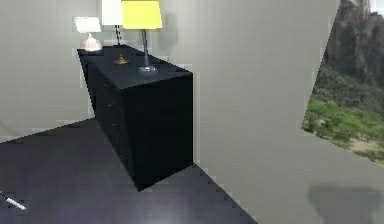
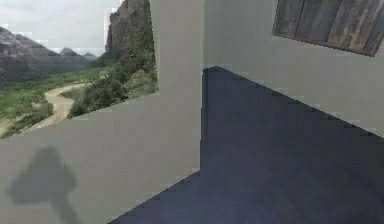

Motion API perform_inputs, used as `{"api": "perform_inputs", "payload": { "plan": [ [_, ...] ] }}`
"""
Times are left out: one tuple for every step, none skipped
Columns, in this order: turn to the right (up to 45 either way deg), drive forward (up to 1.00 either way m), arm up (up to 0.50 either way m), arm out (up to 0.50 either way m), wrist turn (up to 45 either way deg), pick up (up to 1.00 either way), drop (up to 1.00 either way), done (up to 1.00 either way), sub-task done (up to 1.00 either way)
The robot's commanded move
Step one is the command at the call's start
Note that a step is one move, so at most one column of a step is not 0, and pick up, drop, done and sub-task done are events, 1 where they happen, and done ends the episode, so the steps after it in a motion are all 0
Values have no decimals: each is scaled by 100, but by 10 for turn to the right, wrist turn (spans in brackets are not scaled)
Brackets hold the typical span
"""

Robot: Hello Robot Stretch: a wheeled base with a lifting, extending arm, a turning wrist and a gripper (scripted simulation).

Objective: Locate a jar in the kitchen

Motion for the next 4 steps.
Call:
{"api": "perform_inputs", "payload": {
  "plan": [
    [450,0,0,0,0,0,0,0,0],
    [420,0,0,0,0,0,0,0,0],
    [30,0,0,0,0,0,0,0,0],
    [-30,0,0,0,0,0,0,0,0]
  ]
}}
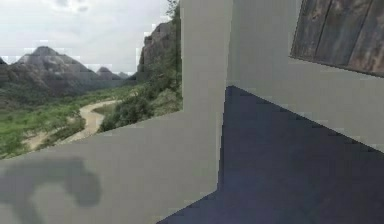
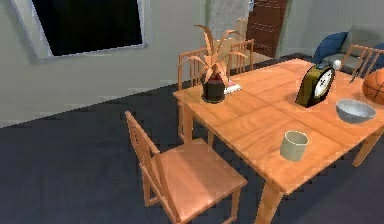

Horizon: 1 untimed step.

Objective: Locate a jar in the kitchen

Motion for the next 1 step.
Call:
{"api": "perform_inputs", "payload": {
  "plan": [
    [0,30,0,0,0,0,0,0,0]
  ]
}}
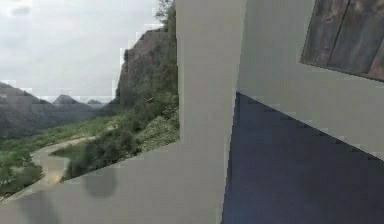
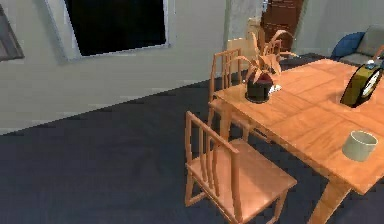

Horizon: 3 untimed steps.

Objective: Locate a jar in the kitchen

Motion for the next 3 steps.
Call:
{"api": "perform_inputs", "payload": {
  "plan": [
    [-450,0,0,0,0,0,0,0,0],
    [-450,0,0,0,0,0,0,0,0],
    [-450,0,0,0,0,0,0,0,0]
  ]
}}
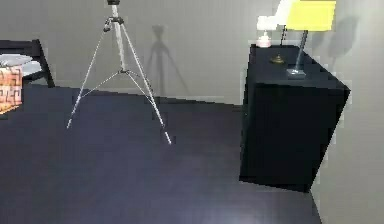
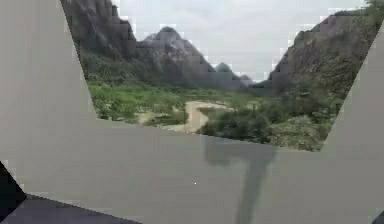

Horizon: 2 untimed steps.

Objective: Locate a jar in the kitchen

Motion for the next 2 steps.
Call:
{"api": "perform_inputs", "payload": {
  "plan": [
    [-360,0,0,0,0,0,0,0,0],
    [0,80,0,0,0,0,0,0,0]
  ]
}}
